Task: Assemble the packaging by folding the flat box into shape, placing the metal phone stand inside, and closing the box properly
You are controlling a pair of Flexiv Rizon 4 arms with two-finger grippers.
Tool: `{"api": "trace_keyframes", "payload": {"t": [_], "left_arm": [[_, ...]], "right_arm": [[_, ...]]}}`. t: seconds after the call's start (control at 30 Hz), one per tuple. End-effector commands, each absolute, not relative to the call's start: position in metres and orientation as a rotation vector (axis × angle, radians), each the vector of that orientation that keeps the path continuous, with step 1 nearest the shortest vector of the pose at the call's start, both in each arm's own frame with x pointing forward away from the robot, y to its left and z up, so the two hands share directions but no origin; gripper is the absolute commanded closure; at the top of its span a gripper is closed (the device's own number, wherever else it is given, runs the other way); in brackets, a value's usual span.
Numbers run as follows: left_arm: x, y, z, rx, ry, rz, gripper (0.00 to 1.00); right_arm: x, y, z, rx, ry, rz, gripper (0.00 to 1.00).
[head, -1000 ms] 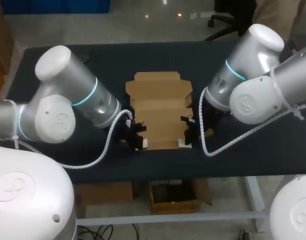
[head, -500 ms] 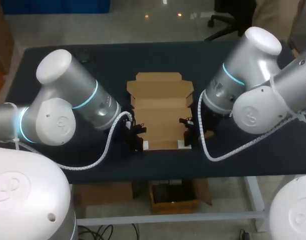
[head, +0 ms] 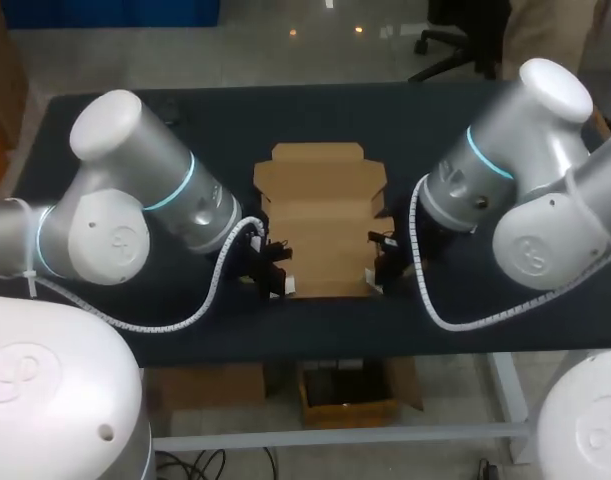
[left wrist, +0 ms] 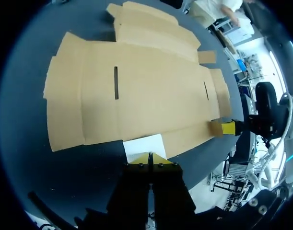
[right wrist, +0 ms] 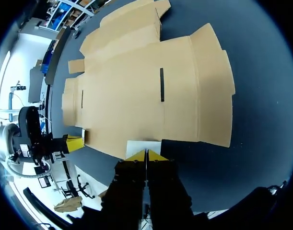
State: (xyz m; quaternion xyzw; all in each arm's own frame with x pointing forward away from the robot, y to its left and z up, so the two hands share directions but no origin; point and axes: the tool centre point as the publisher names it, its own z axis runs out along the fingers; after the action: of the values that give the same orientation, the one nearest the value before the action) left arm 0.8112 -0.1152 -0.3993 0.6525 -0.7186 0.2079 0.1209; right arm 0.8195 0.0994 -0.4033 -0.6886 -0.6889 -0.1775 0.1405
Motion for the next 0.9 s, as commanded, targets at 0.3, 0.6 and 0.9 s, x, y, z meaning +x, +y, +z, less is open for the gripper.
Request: {"api": "trace_keyframes", "payload": {"t": [0.3,0.6,0.9], "left_arm": [[0.814,-0.091,-0.357,1.908,-2.102,0.669,1.00],[0.817,-0.074,-0.324,1.936,-2.085,0.736,1.00],[0.828,-0.062,-0.297,1.942,-2.088,0.769,0.68]], "right_arm": [[0.821,0.051,-0.371,-1.882,-1.941,-0.706,1.00],[0.834,0.018,-0.352,-1.830,-1.899,-0.809,1.00],[0.862,-0.007,-0.330,-1.804,-1.865,-0.845,1.00]]}}
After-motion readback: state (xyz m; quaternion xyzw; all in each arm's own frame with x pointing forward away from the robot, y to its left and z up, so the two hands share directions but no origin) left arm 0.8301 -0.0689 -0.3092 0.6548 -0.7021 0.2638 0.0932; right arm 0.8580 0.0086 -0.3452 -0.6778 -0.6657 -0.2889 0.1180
